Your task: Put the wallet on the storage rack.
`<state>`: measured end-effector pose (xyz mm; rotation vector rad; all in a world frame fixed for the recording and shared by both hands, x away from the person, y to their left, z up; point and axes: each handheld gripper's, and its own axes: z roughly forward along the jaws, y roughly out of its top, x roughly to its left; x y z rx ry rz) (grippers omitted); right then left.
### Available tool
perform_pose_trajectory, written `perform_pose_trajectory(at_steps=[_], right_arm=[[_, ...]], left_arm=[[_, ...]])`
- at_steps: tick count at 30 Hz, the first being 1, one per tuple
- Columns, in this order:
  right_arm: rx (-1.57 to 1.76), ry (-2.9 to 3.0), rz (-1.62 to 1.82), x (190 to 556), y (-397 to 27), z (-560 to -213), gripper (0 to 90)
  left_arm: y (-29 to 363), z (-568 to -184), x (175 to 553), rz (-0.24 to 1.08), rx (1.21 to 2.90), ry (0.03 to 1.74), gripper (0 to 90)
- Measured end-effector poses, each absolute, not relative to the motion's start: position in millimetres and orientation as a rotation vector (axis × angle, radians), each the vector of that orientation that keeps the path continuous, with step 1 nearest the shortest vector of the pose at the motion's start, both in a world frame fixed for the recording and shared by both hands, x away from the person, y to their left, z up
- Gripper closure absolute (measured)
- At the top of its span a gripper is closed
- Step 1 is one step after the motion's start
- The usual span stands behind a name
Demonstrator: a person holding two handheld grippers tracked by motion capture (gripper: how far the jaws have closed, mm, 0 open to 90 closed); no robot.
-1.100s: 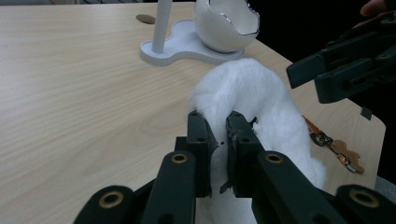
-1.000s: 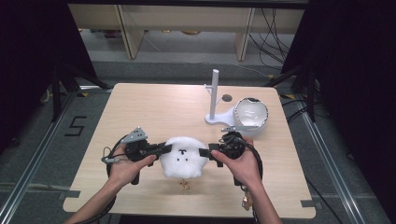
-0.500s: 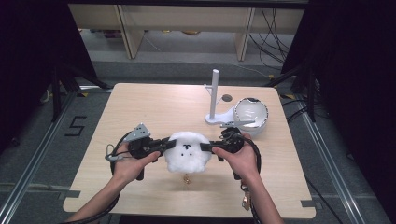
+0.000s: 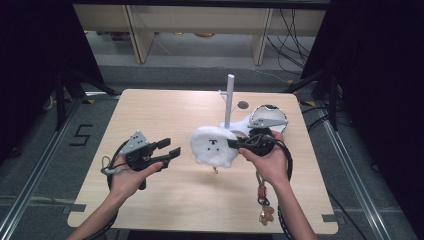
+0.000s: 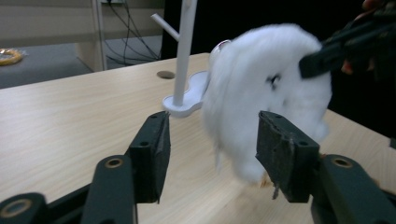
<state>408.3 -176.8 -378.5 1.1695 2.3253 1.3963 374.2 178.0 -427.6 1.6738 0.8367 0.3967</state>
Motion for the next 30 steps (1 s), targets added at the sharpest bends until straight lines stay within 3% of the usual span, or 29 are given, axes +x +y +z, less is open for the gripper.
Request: perform_pose_trajectory(at_steps=[13,30], right_arm=[[1.219,2.138,1.376,429,-235,-345,79.0],[1.349,1.998,1.325,455,-289,-327,78.9]], left_arm=[[219,-480,353,0.488,1.720,0.963,33.9],[221,-499,348,0.511,1.699,0.986,30.9]])
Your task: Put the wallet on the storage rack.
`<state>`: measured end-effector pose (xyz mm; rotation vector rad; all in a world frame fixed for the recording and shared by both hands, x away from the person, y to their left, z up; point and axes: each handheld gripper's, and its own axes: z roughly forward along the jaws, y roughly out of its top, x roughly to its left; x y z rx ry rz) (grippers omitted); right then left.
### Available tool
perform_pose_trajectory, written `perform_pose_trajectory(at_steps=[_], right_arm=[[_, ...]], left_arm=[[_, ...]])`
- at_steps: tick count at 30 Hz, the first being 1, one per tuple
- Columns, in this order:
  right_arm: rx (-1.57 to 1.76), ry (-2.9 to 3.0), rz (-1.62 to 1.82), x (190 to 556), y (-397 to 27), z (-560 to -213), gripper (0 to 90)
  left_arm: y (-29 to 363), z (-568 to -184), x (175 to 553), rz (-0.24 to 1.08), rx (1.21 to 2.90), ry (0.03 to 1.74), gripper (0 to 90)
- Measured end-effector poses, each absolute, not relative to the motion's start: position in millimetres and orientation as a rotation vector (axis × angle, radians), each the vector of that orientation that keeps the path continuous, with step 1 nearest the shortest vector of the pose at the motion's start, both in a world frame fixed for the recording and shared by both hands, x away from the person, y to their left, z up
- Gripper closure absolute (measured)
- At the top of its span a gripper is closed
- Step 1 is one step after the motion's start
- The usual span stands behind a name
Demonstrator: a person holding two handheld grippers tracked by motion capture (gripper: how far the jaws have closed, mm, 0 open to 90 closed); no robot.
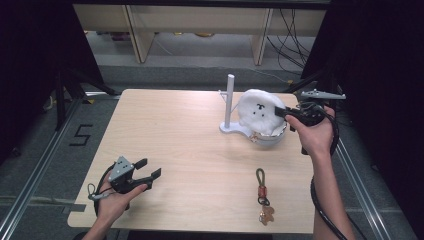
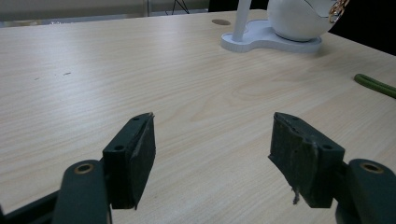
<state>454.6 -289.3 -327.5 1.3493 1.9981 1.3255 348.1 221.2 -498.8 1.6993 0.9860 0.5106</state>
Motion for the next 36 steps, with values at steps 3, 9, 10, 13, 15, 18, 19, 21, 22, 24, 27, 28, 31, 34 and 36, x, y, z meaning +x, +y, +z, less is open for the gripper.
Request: perform_pose_trajectory(at_steps=[3,9,10,13,15,18,19,21,22,24,27,28,31,34,36], right_arm=[[1.410,1.961,1.333,459,-295,-324,78.9],[1.446,1.902,1.326,474,-309,-324,78.8],[1.473,1.896,1.324,476,-311,-325,78.8],[1.494,1.872,1.328,482,-317,-332,78.7],[1.526,1.860,1.327,485,-317,-334,78.7],[1.509,1.858,1.289,489,-320,-339,78.6],[1.535,1.856,1.270,489,-319,-339,78.6],[1.539,1.861,1.265,491,-320,-343,78.5],[1.542,1.860,1.264,492,-321,-345,78.5],[1.521,1.864,1.250,493,-324,-349,78.4],[1.542,1.868,1.229,493,-325,-355,78.3],[1.545,1.877,1.226,492,-325,-357,78.2],[1.555,1.890,1.212,493,-327,-362,78.2],[1.561,1.910,1.186,494,-329,-366,78.1],[1.555,1.932,1.167,495,-330,-368,78.0]], left_arm=[[221,-499,348,0.514,1.693,0.983,30.9],[221,-501,349,0.511,1.682,0.976,30.9],[221,-501,349,0.509,1.682,0.977,30.9],[221,-502,349,0.512,1.690,0.984,30.9],[222,-503,349,0.513,1.689,0.987,30.9],[221,-505,349,0.512,1.686,0.991,31.1],[221,-505,349,0.512,1.695,0.995,31.2],[220,-507,349,0.503,1.689,0.990,31.2],[220,-507,349,0.504,1.693,0.991,31.2],[220,-507,349,0.505,1.700,0.997,31.2],[220,-509,349,0.496,1.697,0.992,31.3],[220,-509,349,0.496,1.697,0.992,31.3],[219,-509,349,0.498,1.703,0.998,31.3],[219,-509,349,0.500,1.709,0.999,31.3],[219,-510,349,0.498,1.707,0.997,31.3]])
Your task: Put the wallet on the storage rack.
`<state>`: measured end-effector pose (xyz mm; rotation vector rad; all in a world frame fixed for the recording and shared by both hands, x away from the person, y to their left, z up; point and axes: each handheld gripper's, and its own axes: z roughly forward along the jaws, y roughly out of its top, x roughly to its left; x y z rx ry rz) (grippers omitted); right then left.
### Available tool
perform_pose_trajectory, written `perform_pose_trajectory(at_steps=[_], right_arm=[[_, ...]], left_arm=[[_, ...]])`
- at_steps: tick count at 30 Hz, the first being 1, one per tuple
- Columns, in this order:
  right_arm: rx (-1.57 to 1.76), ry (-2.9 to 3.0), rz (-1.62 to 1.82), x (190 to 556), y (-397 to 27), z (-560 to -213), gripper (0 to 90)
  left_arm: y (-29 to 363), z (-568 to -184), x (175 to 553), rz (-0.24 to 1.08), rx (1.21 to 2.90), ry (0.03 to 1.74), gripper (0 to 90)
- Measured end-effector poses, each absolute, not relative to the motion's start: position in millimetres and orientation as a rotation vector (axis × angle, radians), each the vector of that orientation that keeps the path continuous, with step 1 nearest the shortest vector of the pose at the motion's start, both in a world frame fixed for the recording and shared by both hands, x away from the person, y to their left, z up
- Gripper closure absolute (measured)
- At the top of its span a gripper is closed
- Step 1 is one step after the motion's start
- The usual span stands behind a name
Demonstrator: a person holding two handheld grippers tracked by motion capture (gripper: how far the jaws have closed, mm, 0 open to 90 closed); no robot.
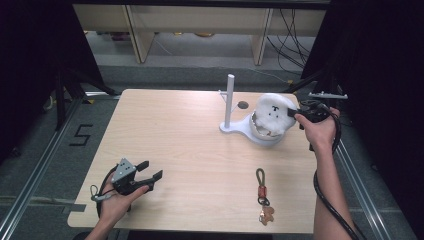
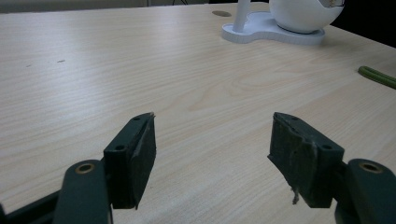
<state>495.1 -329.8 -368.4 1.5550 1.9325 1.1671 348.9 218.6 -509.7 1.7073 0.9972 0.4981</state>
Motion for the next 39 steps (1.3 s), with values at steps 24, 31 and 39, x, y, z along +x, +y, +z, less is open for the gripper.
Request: perform_pose_trajectory(at_steps=[24,31,39], right_arm=[[1.561,2.043,0.935,518,-331,-388,68.9],[1.539,2.003,0.928,518,-330,-392,60.9],[1.573,1.935,0.967,514,-331,-392,47.5]], left_arm=[[217,-512,348,0.490,1.716,1.000,31.9],[215,-513,348,0.481,1.718,0.994,31.9],[215,-513,349,0.479,1.720,0.993,31.9]])
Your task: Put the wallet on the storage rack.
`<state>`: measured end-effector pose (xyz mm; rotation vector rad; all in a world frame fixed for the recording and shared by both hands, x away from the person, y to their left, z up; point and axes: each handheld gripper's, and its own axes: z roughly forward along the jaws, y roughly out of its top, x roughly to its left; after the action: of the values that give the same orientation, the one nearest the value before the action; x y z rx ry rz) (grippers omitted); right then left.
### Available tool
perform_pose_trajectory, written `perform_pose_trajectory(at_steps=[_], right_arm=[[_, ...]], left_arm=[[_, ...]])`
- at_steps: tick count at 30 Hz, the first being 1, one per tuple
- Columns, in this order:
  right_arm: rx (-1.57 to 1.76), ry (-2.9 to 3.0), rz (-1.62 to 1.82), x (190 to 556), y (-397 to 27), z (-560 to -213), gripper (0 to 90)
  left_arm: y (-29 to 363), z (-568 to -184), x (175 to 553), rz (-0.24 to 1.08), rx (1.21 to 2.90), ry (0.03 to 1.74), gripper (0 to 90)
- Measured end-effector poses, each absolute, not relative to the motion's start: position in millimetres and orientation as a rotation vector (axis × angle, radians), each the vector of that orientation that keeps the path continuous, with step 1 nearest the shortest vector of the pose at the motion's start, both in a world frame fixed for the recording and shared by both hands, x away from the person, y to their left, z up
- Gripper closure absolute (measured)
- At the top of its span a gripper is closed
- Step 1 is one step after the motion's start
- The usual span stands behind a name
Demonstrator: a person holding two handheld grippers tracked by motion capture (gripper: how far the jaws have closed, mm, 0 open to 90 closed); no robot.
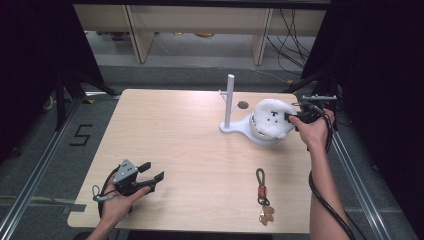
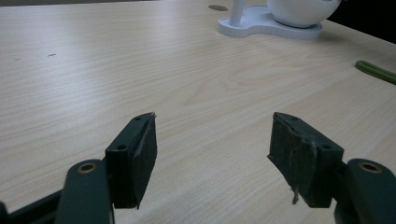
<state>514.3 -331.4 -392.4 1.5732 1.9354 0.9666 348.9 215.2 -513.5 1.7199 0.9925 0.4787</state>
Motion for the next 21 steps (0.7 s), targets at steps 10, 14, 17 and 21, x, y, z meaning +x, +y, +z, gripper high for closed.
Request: perform_pose_trajectory(at_steps=[10,14,17,21], right_arm=[[1.616,1.876,0.991,501,-331,-381,43.3],[1.692,1.859,0.954,490,-333,-374,43.7],[1.718,1.877,0.925,482,-335,-374,43.9],[1.755,1.905,0.924,466,-334,-374,46.8]], left_arm=[[214,-513,349,0.469,1.726,0.984,31.7],[214,-511,350,0.478,1.727,0.982,31.6],[214,-511,350,0.480,1.731,0.981,31.5],[215,-512,350,0.479,1.730,0.986,31.5]])
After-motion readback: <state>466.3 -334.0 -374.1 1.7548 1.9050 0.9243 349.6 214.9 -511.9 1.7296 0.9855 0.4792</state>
